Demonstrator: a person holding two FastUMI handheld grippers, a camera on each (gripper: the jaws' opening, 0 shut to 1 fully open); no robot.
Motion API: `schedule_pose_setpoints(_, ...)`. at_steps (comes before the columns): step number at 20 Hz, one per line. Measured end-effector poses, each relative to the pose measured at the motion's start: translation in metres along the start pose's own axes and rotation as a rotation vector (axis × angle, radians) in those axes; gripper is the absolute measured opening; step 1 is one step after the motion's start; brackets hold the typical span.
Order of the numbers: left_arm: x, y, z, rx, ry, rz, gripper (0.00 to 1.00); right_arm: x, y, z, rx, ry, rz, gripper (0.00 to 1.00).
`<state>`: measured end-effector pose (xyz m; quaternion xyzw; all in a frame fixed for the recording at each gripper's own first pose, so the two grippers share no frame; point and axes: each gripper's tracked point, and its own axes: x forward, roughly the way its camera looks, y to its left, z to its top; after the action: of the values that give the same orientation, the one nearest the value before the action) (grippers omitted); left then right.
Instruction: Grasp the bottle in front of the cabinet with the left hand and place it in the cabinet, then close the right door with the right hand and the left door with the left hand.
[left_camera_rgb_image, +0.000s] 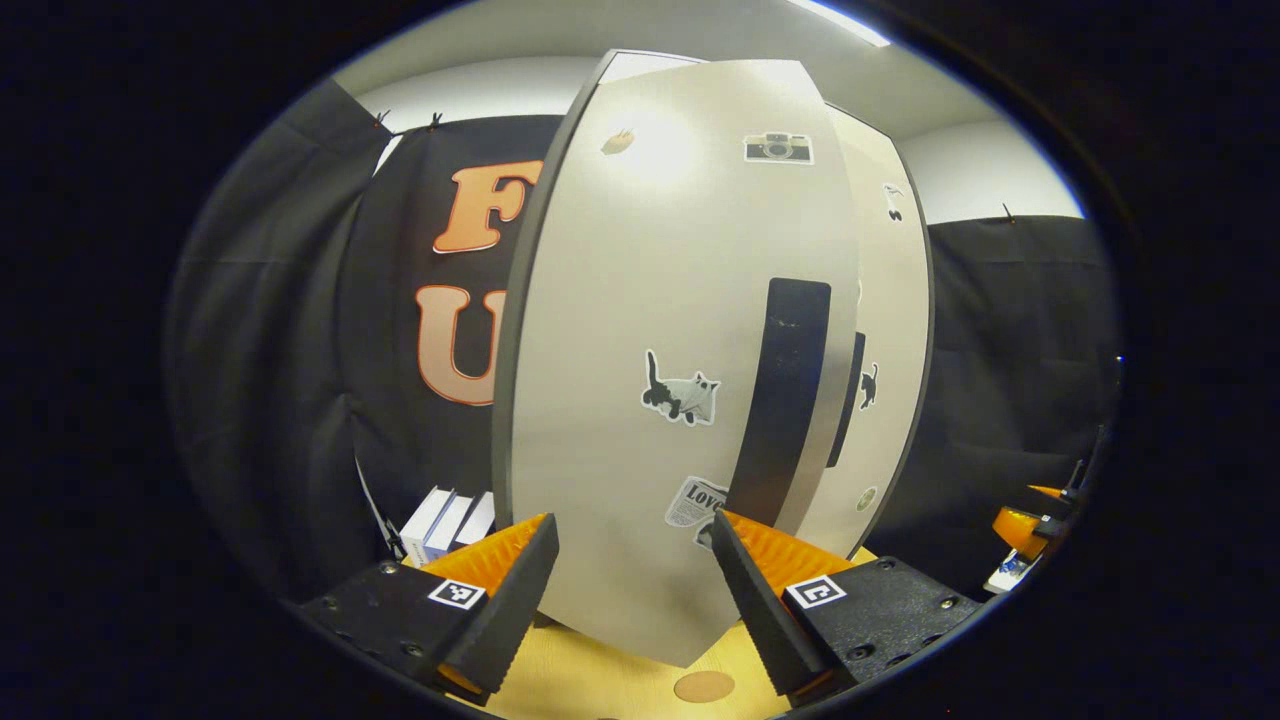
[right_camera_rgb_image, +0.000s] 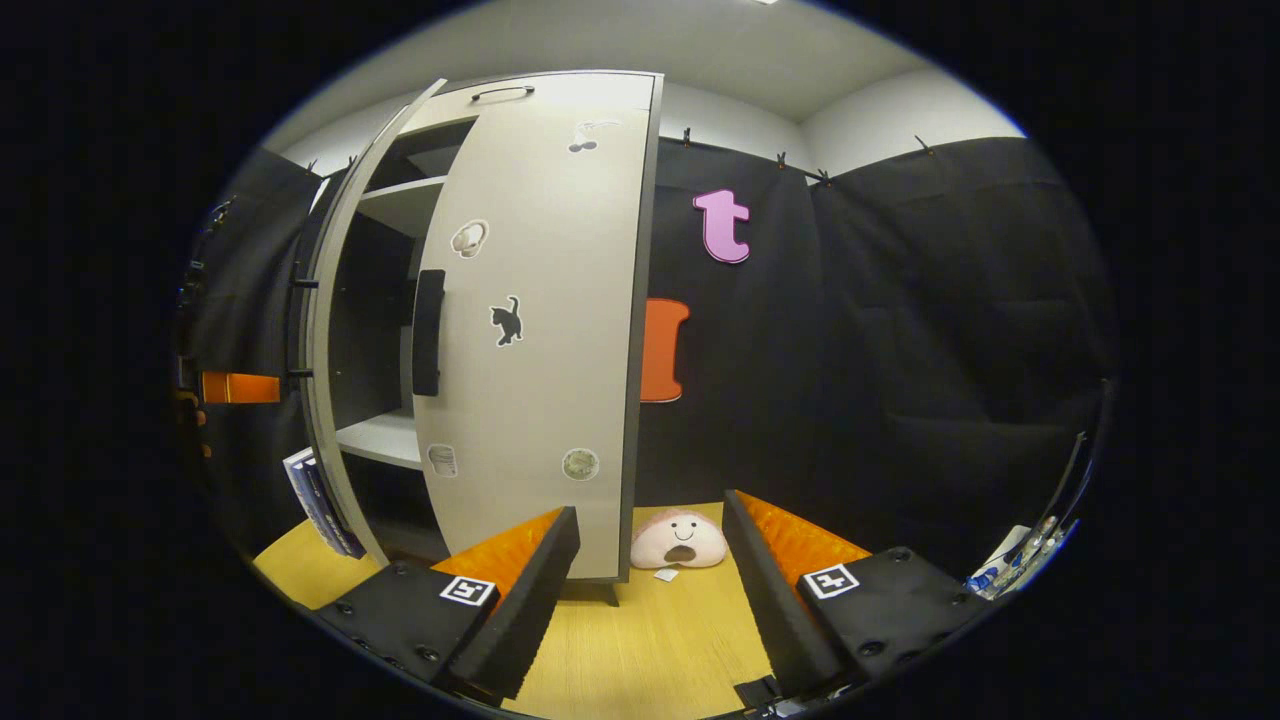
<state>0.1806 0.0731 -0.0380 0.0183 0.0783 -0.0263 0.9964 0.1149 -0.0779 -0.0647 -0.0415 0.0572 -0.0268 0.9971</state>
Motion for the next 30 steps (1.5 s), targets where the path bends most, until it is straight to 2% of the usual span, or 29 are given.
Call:
schedule_pose_setpoints(2,0.010,-0.008,-0.004,0.003,0.007,-0.013,0.92,0.000,-0.008,-0.002,0.002,0.004,-0.013,0.96)
schedule_pose_setpoints(3,0.016,-0.013,-0.005,0.001,0.014,-0.027,0.94,0.000,-0.011,-0.003,0.002,0.007,-0.019,0.96)
schedule_pose_setpoints(4,0.019,-0.017,-0.007,0.005,0.027,-0.038,0.92,0.000,-0.014,-0.005,0.003,0.010,-0.025,0.96)
schedule_pose_setpoints(5,0.022,-0.017,-0.004,0.015,0.022,-0.040,0.94,0.000,-0.016,-0.005,0.004,0.012,-0.030,0.96)
schedule_pose_setpoints(13,0.041,-0.033,-0.006,0.024,0.035,-0.076,0.94,0.001,-0.028,-0.013,0.014,0.024,-0.070,0.96)
schedule_pose_setpoints(30,0.093,-0.046,-0.005,0.012,0.035,-0.142,0.95,0.015,-0.029,-0.023,0.023,0.059,-0.131,0.96)
